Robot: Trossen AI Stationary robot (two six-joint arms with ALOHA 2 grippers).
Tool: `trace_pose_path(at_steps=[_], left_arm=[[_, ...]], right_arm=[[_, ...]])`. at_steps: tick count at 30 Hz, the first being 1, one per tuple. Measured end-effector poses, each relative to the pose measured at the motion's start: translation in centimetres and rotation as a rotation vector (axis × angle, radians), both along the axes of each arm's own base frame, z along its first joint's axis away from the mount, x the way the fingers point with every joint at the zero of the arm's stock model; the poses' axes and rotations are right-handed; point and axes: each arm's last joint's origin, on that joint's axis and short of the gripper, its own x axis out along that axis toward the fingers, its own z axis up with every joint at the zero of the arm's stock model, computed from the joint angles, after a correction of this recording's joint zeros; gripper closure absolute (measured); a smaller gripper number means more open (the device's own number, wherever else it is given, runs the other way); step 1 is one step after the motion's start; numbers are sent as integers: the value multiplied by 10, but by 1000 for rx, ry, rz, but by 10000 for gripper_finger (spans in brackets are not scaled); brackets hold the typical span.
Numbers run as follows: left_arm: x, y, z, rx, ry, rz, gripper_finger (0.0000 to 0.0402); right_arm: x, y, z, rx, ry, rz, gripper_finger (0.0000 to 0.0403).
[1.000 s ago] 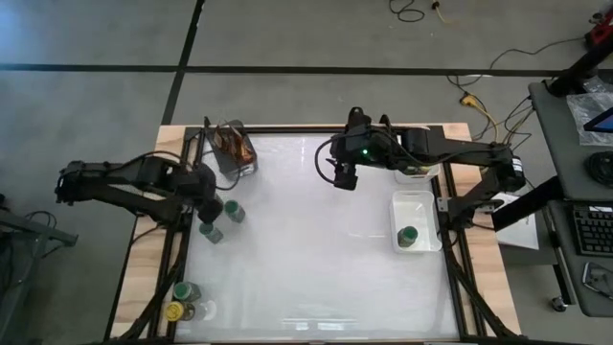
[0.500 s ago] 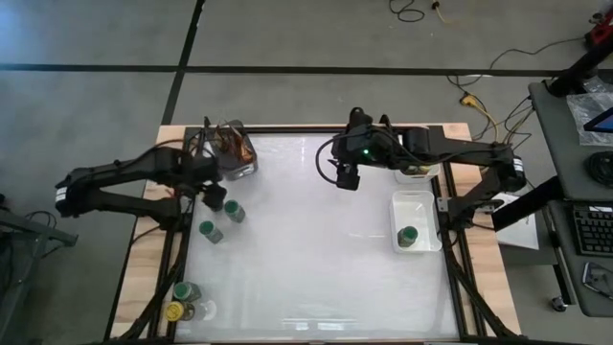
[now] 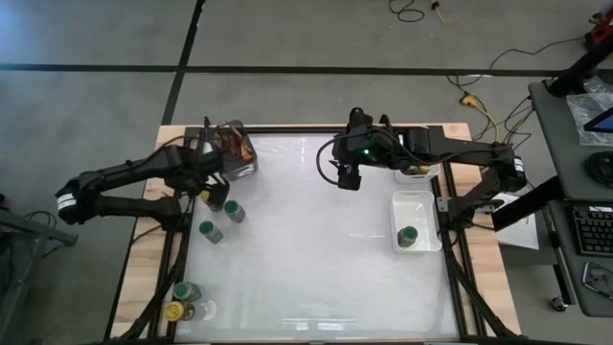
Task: Sort spices by type
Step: Put the yellow seasoning bottle into the top white bin
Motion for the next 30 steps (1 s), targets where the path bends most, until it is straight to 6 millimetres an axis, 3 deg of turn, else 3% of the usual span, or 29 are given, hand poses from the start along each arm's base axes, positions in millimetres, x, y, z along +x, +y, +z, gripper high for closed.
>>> trace_pose_path(at_steps=[5, 13, 24, 27, 30], left_arm=[[6, 7, -1, 10, -52, -2, 84], [11, 11, -16, -63, 4, 5, 107], [16, 13, -20, -81, 32, -29, 191], [19, 14, -10, -70, 7, -51, 190], [24, 17, 13, -25, -70, -67, 190]], right_arm=[[0, 0, 0, 4, -3, -4, 111], [0, 0, 0, 6, -4, -5, 125], [-1, 0, 0, -3, 1, 3, 123], [-3, 0, 3, -21, 5, 18, 119], [-5, 0, 5, -33, 4, 28, 115]])
